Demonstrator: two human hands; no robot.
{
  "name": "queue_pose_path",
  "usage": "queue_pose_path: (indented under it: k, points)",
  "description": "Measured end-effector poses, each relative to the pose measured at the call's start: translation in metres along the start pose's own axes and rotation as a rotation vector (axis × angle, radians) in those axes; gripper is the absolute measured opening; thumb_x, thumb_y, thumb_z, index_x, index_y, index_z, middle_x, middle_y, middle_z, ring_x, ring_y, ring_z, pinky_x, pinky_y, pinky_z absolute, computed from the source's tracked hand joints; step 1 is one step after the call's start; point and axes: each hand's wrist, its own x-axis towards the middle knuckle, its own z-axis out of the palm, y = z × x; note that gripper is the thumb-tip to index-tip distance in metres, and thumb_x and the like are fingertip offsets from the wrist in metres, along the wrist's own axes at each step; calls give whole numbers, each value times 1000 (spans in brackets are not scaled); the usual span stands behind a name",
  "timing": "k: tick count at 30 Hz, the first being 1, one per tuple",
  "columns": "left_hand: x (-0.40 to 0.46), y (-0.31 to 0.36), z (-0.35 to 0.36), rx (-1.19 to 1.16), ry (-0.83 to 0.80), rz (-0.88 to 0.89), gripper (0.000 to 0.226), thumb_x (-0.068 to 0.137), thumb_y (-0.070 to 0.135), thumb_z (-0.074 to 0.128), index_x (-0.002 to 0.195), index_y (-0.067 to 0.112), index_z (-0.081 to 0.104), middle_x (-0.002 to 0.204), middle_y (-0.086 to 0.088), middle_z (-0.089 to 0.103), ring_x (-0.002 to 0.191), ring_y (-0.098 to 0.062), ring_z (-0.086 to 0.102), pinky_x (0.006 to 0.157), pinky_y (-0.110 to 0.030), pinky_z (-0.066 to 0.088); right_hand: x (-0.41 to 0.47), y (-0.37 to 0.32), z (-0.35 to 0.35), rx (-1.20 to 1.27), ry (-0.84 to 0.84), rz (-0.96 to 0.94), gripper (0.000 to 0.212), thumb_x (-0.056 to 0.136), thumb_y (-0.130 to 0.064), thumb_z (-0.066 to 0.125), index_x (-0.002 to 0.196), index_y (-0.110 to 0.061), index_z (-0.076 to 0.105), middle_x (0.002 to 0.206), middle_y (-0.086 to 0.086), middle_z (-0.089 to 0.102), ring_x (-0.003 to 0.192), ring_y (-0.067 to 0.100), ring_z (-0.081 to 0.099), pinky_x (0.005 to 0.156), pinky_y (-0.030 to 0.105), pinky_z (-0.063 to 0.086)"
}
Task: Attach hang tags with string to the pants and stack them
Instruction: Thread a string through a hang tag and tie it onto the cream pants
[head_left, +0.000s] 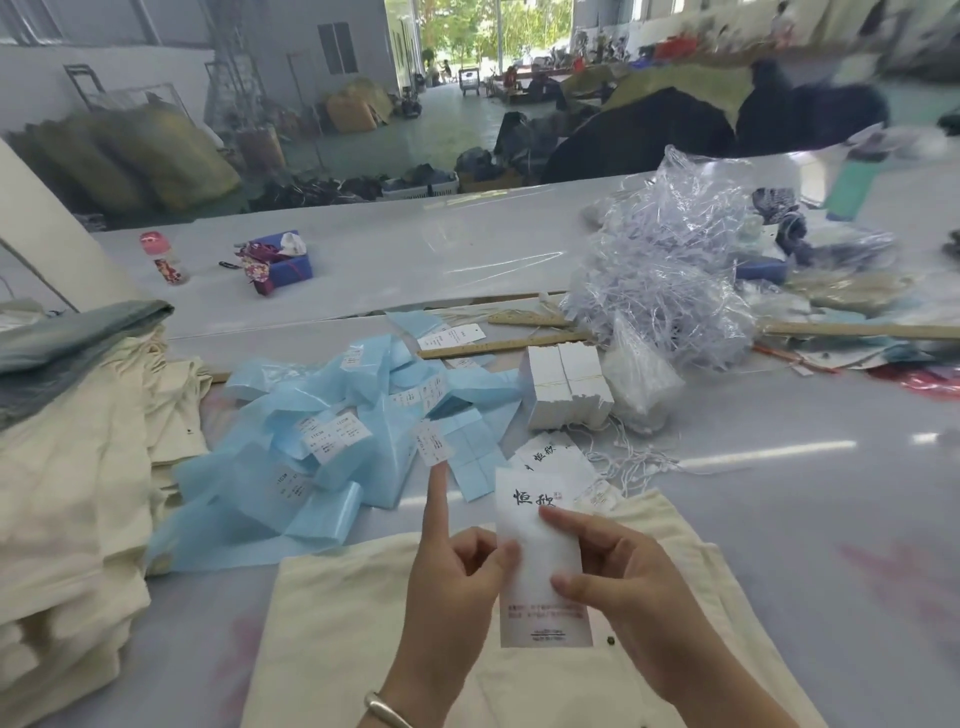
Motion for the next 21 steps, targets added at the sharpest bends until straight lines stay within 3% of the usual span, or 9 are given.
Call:
queue_pose_path:
  k: [4,6,8,10,13,16,18,21]
  points:
    - [-9,6,-14,71,53,95,89,83,13,74,147,46,22,63,3,54,62,-9,51,67,-14,45,-14,4,14,-2,63,-47,60,63,14,68,121,0,61,114,13,70,107,25,66,78,26,55]
    - [-11,11,-22,137,120,156,71,79,29,75,135,53,38,78,9,59,71,-2,56,68,-7,43,-20,4,17,-34,98,-51,63,65,20,66,124,-3,60,112,9,71,102,20,67,76,25,55]
    - [-14,21,-32,114,155,163,40,72,48,70,110,55,60,106,13,60,92,7,58,73,-5,42,-26,2,21,-78,130,-58,66,68,24,64,125,-8,59,109,5,73,95,16,68,74,24,55]
    - [-18,29,-40,48,146,150,28,70,49,80,95,49,66,116,14,60,104,7,57,80,-14,44,-31,0,25,-104,156,-69,69,68,25,64,127,-11,57,107,3,73,93,14,69,74,24,56]
    - [-23,38,-43,6,25,113,57,67,37,78,113,58,52,111,14,65,105,-4,63,85,-25,49,-35,-1,31,-134,181,-104,69,70,25,63,127,-13,56,106,5,73,91,14,69,74,23,55]
    - [-28,40,-37,92,-106,68,103,73,26,82,139,67,15,99,5,72,91,-11,70,83,-28,54,-39,2,39,-176,177,-140,64,71,22,66,125,-14,59,107,6,73,95,17,68,79,27,55]
    - [-30,37,-34,55,-129,58,107,76,20,80,141,65,8,85,-3,74,83,-18,71,82,-31,54,-41,3,43,-184,177,-150,63,71,20,67,124,-14,61,111,5,72,99,20,67,83,32,56]
    - [-32,32,-34,-4,-95,116,103,82,3,73,145,57,12,71,-8,67,70,-20,63,74,-27,53,-42,5,46,-146,164,-134,64,70,20,68,125,-11,60,112,6,72,100,22,68,84,32,56]
